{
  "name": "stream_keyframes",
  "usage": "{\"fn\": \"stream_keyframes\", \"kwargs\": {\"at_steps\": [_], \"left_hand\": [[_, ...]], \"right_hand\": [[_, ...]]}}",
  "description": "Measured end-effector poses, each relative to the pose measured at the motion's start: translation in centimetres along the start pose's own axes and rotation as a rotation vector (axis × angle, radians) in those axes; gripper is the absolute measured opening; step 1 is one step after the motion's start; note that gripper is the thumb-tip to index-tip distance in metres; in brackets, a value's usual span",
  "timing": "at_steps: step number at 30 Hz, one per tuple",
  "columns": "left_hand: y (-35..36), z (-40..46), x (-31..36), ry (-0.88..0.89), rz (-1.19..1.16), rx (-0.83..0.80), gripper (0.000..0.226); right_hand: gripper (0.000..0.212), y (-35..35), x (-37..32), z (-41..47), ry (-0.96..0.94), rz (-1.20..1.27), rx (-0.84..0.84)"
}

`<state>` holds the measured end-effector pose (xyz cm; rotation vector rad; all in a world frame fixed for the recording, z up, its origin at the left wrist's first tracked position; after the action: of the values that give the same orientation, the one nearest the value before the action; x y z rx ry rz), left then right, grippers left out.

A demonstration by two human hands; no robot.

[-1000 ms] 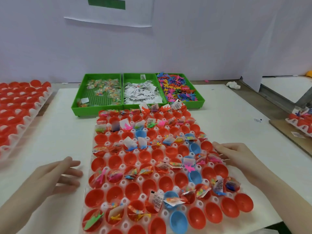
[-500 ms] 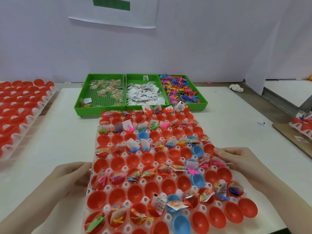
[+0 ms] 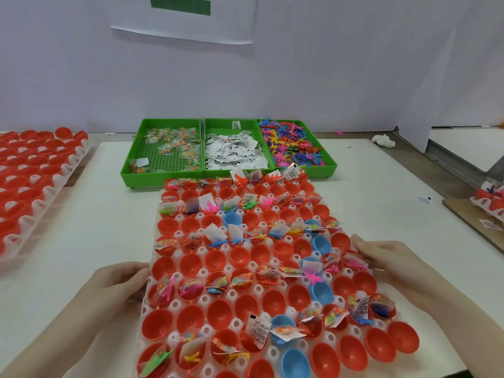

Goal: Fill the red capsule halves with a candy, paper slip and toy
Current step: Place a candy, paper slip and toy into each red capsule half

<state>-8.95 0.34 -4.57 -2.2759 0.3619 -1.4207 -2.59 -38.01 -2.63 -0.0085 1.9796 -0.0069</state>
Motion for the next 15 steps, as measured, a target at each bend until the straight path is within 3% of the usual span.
{"fn": "stream_keyframes", "kwargs": {"at_steps": [6,15], "left_hand": [[0.4,-0.3,0.9,-0.027,-0.01,0.01,0.021],[1.2,-1.1,1.6,-0.011,-0.026,0.012,0.022]], "right_hand": [[0.044,-0.2,-0.4,0.2,0.041,0.125,0.09],[0.041,-0.8,-0.7,-0.2,0.017,0.1,0.12]]}}
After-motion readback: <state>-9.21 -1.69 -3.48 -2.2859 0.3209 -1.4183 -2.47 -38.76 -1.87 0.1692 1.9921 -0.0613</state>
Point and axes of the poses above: each hand's wrist, its own z-axis towards the middle knuckle, its own y-axis out of the palm, x = y × z, the point moved 1 cm from there along z, towards the middle knuckle, and after that the axes turned 14 degrees about z, right-handed, at the moved point
